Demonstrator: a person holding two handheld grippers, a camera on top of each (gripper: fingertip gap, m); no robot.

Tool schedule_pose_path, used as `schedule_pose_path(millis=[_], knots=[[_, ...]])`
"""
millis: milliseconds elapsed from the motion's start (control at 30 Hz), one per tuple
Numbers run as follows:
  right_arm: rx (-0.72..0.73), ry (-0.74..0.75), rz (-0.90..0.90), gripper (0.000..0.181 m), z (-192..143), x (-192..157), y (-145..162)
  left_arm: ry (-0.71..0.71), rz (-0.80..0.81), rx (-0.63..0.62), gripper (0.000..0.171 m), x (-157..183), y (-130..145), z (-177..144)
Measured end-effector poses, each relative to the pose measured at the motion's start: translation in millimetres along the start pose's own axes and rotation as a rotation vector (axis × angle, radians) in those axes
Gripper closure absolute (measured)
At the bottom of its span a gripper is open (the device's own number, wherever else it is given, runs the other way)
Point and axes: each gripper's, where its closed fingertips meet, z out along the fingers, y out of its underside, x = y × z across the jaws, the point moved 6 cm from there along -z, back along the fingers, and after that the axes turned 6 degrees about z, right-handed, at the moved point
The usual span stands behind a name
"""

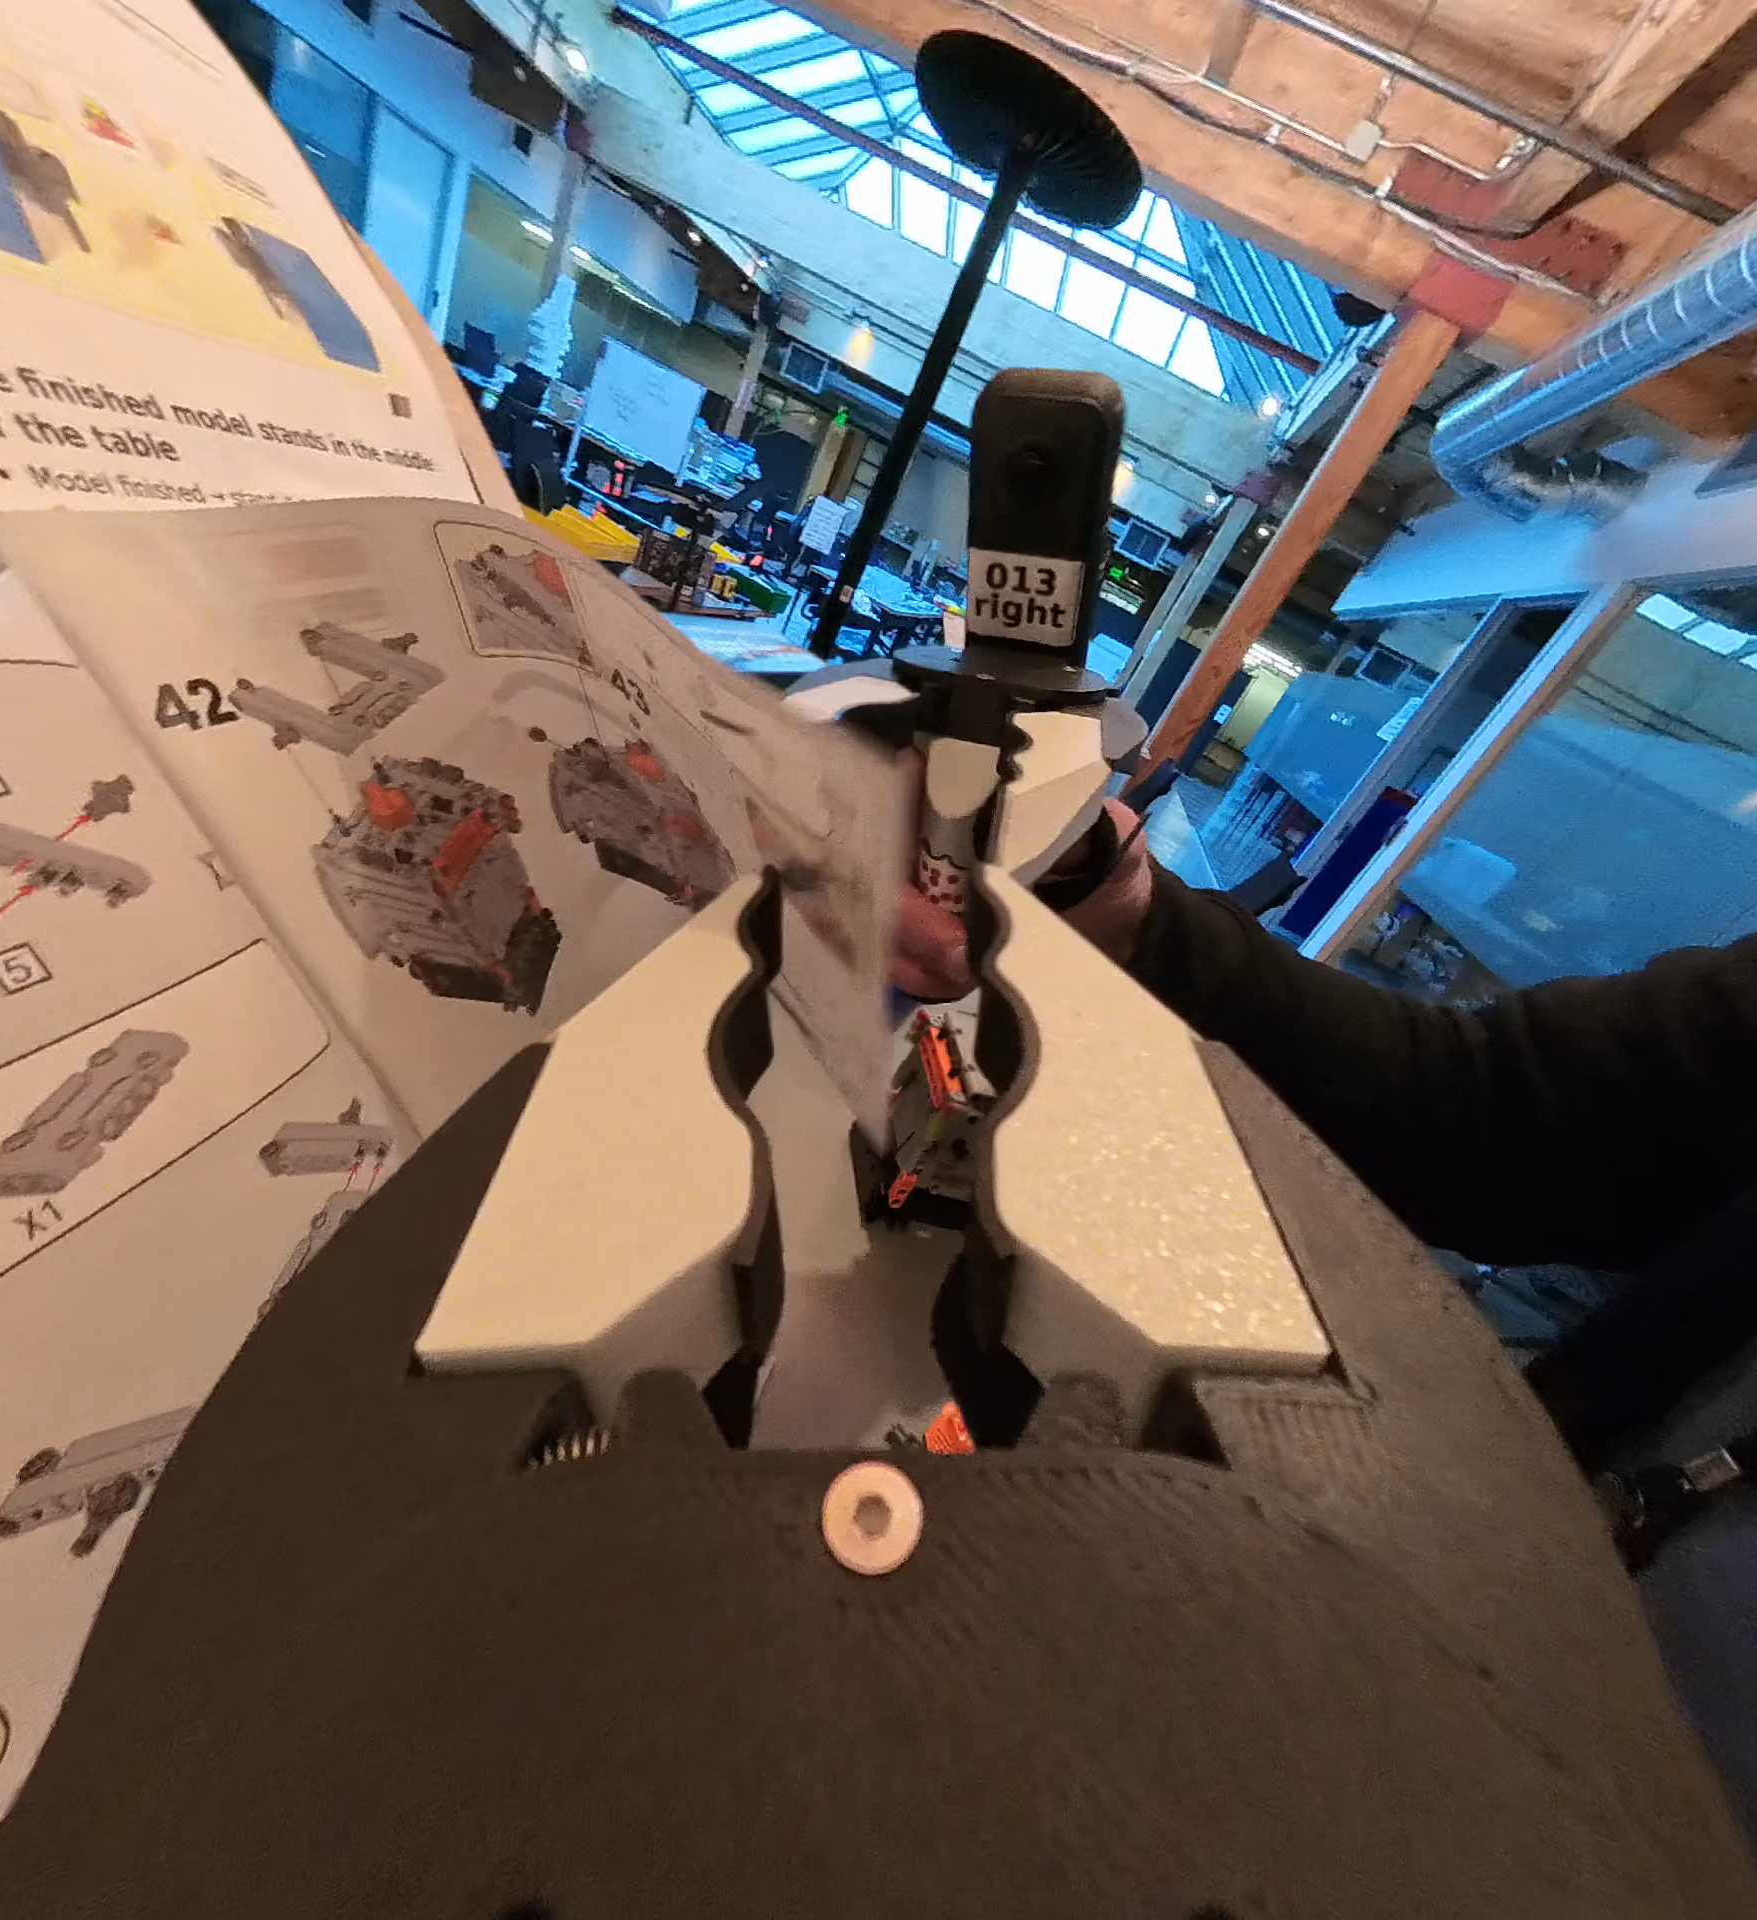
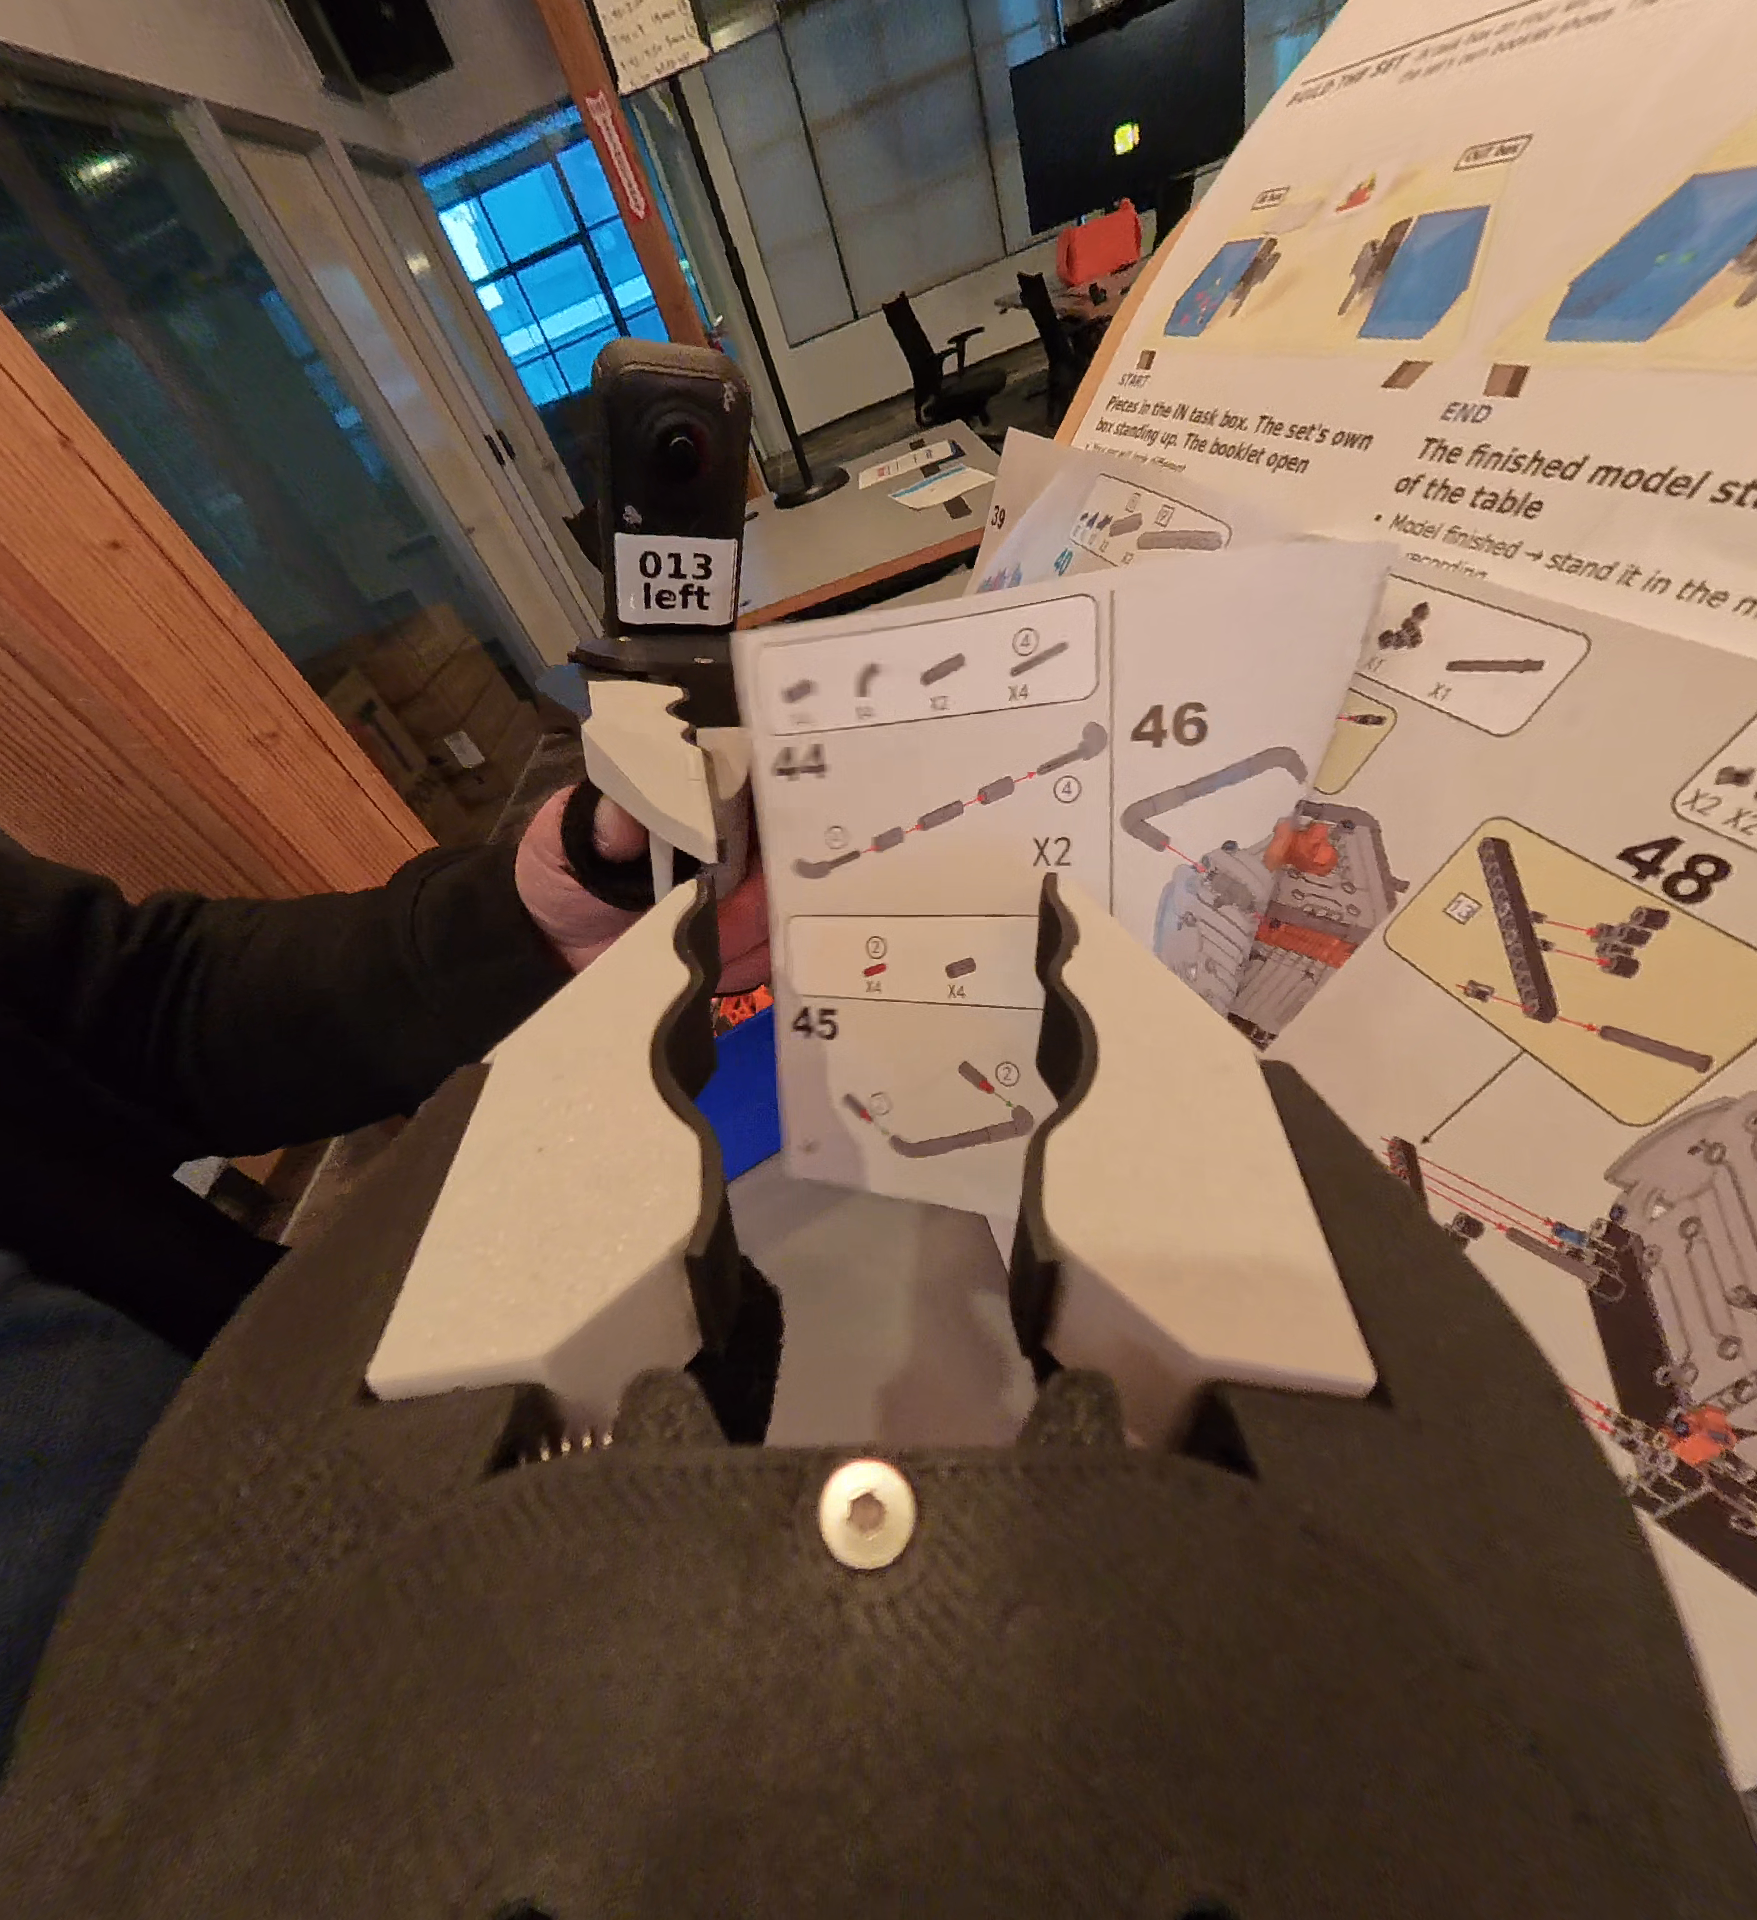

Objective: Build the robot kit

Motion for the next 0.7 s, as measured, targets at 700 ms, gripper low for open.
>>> schedule_pose_path(millis=[700], knots=[[-0.149,0.2,-0.214,0.138,-0.7,-18.8,5.0,-0.161,0.087,-0.027,0.171,-17.4,-75.6,-55.9]])
